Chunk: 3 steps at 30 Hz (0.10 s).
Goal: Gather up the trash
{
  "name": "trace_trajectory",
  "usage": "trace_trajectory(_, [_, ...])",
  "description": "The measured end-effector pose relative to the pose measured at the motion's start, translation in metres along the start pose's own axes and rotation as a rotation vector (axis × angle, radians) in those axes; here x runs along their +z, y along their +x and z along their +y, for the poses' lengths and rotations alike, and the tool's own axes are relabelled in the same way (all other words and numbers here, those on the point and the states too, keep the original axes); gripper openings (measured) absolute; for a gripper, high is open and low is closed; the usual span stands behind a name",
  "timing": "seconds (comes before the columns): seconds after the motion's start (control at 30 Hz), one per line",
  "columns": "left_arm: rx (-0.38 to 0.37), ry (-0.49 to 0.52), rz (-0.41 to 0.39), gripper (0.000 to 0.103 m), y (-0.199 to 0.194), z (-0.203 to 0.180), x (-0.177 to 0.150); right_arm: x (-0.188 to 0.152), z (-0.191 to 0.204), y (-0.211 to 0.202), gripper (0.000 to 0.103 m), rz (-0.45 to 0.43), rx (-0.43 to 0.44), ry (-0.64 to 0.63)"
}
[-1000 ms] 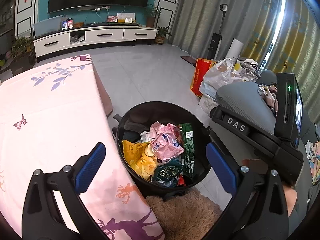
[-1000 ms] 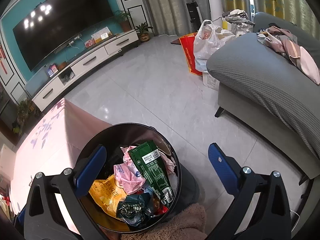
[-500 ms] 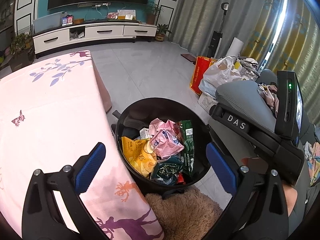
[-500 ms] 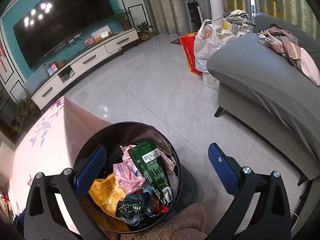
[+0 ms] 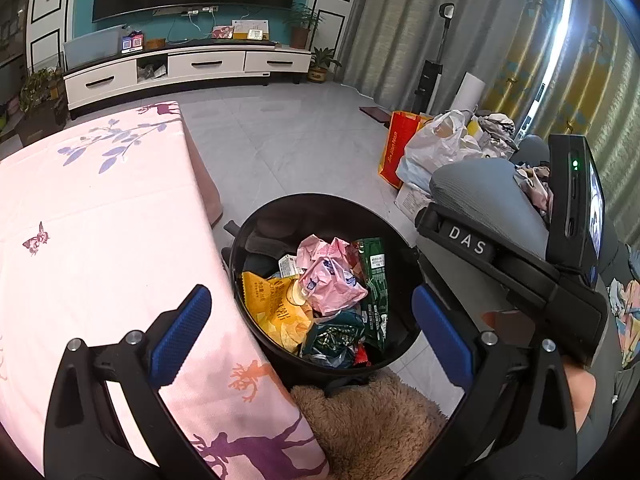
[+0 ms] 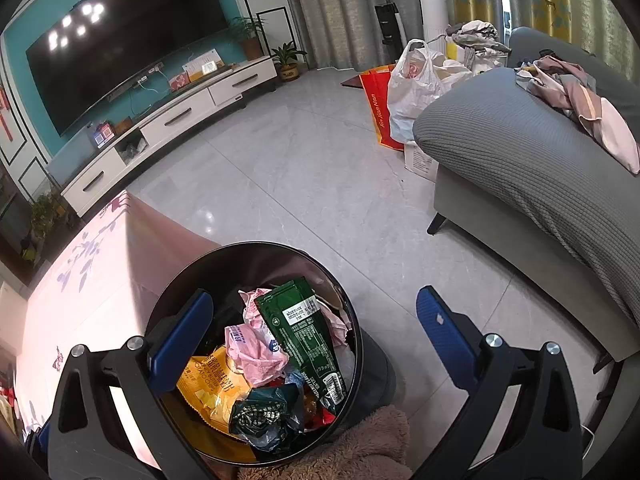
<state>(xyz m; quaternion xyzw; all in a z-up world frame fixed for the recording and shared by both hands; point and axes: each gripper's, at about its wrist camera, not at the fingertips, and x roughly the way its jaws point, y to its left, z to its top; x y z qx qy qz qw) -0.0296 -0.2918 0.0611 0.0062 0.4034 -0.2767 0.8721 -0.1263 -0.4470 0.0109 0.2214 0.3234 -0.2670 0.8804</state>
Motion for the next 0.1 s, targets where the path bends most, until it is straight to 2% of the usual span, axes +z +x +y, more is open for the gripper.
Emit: trace_trajectory(0.1, [-0.004, 0.0, 0.002, 0.1, -0.0002, 0.0, -0.0003, -0.0004, -0.0014, 0.0, 0.1, 0.001, 0.0, -0.001])
